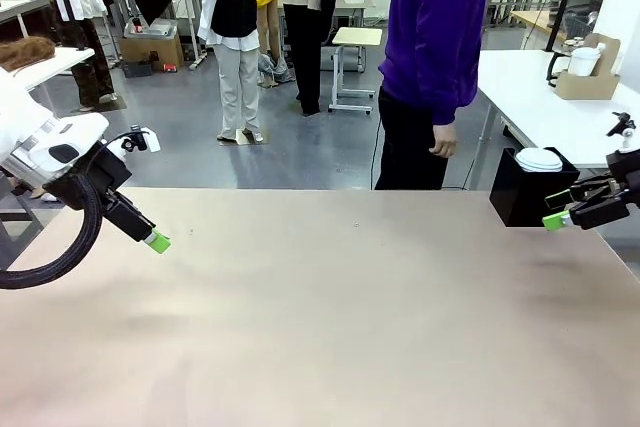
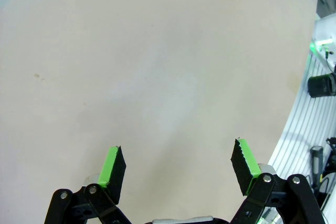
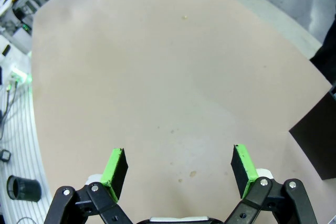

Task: Pour a drink into a cup and package it in a carrier.
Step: Insert the held 600 ml Paper Cup into the Cup Carrier.

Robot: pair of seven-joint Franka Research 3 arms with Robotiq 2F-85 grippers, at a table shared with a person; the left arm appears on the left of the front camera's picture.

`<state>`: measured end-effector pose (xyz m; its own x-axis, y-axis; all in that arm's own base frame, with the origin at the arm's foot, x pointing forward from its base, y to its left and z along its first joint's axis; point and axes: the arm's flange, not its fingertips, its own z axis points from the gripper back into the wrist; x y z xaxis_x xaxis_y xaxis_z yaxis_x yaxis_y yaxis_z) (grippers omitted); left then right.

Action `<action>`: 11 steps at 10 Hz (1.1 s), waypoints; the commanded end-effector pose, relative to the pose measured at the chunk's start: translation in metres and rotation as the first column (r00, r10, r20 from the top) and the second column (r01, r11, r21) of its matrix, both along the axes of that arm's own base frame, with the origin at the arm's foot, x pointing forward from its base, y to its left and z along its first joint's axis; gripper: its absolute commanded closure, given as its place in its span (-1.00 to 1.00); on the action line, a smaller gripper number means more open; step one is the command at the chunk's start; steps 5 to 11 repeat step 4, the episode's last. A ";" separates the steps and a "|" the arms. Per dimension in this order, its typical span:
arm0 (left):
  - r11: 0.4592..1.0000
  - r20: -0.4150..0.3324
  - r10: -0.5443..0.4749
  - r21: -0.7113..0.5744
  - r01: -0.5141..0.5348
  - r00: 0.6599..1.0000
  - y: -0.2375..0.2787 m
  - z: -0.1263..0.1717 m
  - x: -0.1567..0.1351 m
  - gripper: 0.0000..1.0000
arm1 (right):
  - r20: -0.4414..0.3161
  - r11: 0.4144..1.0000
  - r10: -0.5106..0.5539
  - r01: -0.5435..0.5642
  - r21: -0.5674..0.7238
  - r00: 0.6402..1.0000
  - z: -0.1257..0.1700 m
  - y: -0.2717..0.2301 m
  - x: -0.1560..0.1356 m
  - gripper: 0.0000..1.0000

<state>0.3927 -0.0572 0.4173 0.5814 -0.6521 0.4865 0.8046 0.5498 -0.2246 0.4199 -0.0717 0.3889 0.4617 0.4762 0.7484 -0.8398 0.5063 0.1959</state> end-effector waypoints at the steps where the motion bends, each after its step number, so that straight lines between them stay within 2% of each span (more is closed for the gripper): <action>1: 1.000 0.002 0.003 -0.021 -0.003 1.000 -0.001 -0.001 -0.001 -1.00 | 0.003 1.000 0.009 -0.009 0.005 1.000 0.002 -0.002 0.001 -1.00; 11: 1.000 0.002 0.003 -0.021 -0.003 1.000 -0.001 -0.001 -0.001 -1.00 | 0.003 1.000 0.009 -0.009 0.005 1.000 0.002 -0.002 0.001 -1.00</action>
